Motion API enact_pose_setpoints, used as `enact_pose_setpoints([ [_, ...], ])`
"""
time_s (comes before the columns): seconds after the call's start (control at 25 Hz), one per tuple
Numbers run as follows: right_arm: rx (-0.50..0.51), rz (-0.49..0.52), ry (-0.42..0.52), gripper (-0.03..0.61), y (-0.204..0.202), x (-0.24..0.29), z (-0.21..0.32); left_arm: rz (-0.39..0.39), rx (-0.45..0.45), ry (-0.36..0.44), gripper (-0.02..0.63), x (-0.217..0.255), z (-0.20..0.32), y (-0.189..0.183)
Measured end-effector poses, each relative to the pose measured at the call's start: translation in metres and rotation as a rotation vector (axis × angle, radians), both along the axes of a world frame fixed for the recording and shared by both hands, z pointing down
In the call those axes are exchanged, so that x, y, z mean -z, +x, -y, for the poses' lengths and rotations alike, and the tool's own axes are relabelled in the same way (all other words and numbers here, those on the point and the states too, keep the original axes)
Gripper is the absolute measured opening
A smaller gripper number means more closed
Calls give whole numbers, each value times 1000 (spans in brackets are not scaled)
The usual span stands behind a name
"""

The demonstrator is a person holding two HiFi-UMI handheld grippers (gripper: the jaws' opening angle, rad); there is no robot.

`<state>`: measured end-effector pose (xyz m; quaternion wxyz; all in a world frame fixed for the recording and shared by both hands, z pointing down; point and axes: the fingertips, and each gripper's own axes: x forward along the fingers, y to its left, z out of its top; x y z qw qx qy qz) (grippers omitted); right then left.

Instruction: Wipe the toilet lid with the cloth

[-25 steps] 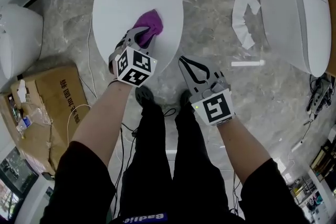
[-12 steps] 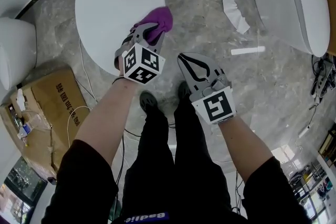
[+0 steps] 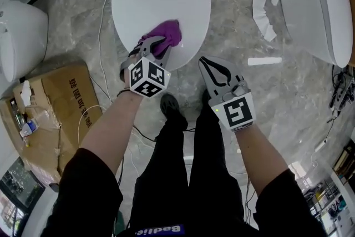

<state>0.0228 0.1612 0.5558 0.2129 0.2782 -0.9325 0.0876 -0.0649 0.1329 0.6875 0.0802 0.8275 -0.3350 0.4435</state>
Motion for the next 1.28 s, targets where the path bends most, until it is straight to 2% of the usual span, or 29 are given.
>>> enact_pose_setpoints([
  [0.16, 11, 15, -15, 31, -9, 10, -17, 4, 71, -7, 80, -2, -17, -30],
  [0.28, 34, 19, -31, 31, -8, 11, -29, -28, 138, -18, 80, -4, -28, -28],
  [0.48, 91, 7, -11, 31, 1, 12, -46, -48, 146, -25, 80, -8, -44, 9],
  [0.64, 51, 17, -9, 31, 41, 28, -53, -41, 112, -55, 80, -12, -60, 53],
  [0.76, 30, 26, -9, 31, 73, 47, -59, -40, 141, -84, 80, -4, -74, 70],
  [0.88, -7, 43, -22, 31, 102, 69, -68, -44, 176, -85, 80, 29, -91, 76],
  [1.0, -23, 56, -38, 31, 116, 97, -87, -78, 215, -63, 80, 80, -118, 79],
  [1.28, 48, 106, -19, 29, 110, 182, -138, -154, 318, 44, 80, 210, -164, 72],
])
